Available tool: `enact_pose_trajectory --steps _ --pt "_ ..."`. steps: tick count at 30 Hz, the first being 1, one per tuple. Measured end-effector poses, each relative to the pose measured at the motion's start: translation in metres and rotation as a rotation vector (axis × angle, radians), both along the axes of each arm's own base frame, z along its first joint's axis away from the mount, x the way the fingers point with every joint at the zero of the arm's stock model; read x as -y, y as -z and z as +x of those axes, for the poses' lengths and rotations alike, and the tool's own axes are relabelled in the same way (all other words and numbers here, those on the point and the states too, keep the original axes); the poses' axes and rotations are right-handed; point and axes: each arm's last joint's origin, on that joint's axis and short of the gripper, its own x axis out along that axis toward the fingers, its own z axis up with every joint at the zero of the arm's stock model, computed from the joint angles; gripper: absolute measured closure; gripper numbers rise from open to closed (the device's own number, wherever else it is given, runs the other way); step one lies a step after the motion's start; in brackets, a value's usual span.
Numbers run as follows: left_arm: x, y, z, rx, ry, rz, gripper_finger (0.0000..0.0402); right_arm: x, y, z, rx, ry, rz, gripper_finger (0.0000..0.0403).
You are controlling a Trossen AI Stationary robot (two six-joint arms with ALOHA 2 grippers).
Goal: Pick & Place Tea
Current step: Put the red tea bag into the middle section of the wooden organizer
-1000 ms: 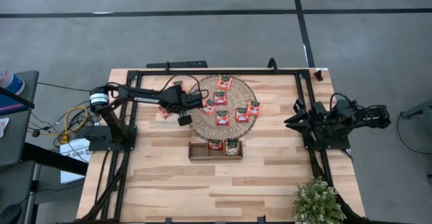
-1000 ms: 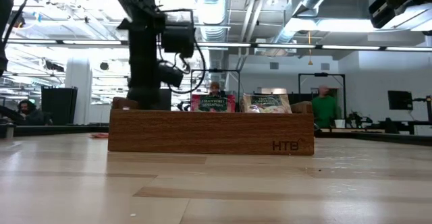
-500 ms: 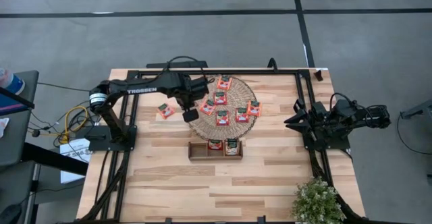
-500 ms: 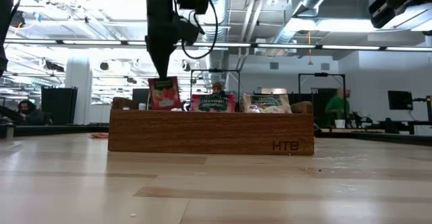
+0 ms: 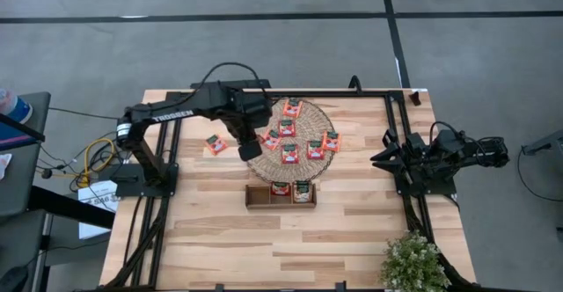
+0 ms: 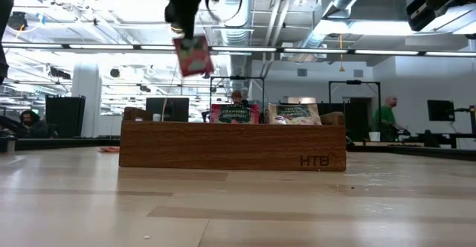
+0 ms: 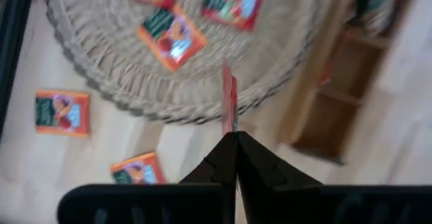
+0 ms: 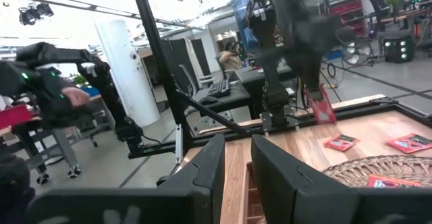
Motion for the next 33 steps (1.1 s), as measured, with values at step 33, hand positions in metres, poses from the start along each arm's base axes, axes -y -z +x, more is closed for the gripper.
enact_pose_trajectory --steps 33 --pt "0.111 0.030 0.067 0.052 0.201 -0.189 0.0401 0.000 0.000 0.000 -0.003 -0.001 0.008 0.0337"
